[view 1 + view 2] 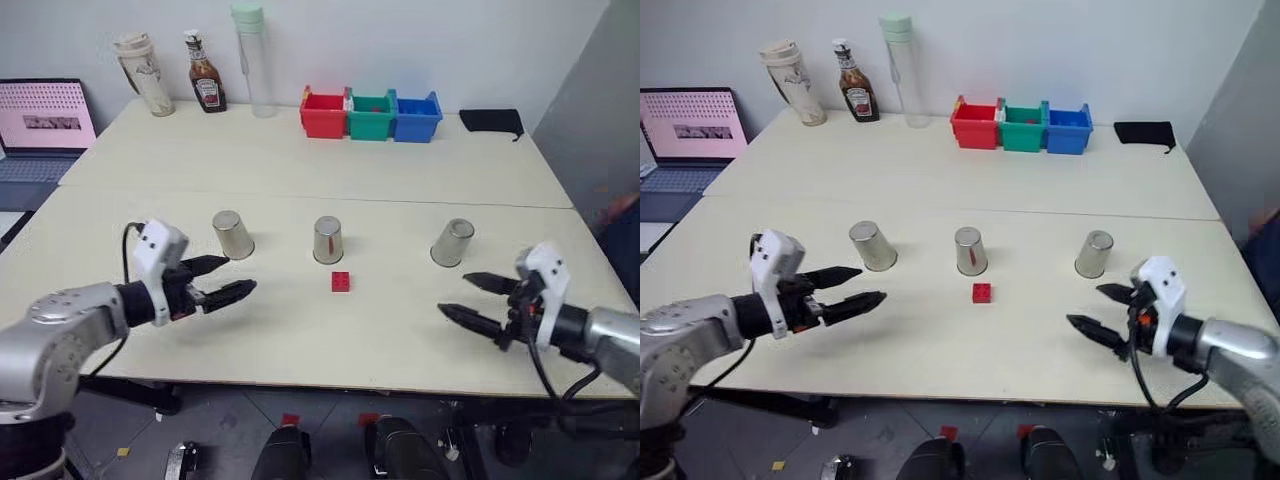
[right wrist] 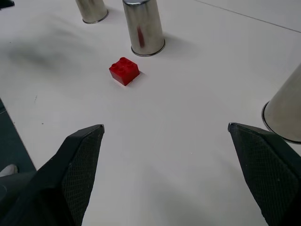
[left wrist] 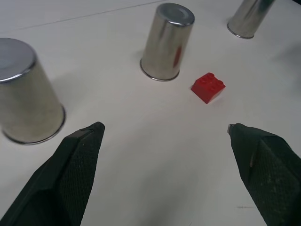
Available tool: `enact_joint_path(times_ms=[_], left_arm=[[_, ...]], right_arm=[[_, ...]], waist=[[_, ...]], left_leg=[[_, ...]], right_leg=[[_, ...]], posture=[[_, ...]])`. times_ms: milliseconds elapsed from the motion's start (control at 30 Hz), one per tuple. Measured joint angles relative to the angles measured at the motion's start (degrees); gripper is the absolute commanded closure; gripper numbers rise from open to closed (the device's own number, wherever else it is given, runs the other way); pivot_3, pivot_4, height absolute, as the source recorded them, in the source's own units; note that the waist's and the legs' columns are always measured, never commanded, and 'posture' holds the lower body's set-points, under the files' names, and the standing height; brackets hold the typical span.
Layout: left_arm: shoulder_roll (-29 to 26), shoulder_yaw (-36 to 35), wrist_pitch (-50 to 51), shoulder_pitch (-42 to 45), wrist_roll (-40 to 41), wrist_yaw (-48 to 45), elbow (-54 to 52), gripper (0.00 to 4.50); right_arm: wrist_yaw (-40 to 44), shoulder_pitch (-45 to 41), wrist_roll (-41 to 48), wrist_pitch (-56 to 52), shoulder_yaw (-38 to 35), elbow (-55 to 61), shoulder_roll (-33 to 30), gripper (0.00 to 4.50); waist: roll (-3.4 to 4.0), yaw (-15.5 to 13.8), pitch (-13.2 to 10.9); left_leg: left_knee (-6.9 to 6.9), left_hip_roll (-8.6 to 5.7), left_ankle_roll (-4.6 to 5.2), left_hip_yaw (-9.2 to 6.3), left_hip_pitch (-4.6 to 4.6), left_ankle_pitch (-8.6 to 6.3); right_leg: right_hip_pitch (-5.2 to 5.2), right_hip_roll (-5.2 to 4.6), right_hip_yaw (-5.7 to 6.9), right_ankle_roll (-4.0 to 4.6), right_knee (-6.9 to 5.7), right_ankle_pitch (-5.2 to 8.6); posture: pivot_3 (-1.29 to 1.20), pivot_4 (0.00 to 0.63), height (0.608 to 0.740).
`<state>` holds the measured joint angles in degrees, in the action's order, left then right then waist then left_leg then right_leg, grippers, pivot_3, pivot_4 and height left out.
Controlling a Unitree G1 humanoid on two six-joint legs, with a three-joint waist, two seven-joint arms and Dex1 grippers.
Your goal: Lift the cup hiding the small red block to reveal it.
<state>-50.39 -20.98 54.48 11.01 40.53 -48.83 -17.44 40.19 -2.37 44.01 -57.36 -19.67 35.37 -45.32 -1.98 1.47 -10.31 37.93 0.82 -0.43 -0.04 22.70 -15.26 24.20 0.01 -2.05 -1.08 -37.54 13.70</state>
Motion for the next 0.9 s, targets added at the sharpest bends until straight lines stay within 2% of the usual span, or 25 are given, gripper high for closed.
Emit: enact_joint_path(times_ms=[233,900], left_arm=[[-1.0,1.0,0.1,2.5,0.1,-1.2,2.1,0.00],[-1.3,3.8,-1.6,3.1,-0.1,-3.4,2.4,0.00]], right_arm=[[-0.1,1.2,1.1,-0.5,0.6,-0.5,-0.1,0.03],[-5.7,1.1,4.3,-0.4,0.4,0.3,0.9,0.03]], waist=[[0.00,0.1,0.0],[0.00,0.1,0.0]], left_leg=[[0.02,-0.07,-0.01,0.08,0.02,0.00],[0.05,-0.04,-0.01,0.10,0.00,0.00]], right_leg=[[0.00,-0.20,-0.12,-0.31,0.03,-0.15],[0.00,-0.22,-0.15,-0.33,-0.02,-0.16]], posture=[[0.00,0.150,0.740],[0.00,0.150,0.740]])
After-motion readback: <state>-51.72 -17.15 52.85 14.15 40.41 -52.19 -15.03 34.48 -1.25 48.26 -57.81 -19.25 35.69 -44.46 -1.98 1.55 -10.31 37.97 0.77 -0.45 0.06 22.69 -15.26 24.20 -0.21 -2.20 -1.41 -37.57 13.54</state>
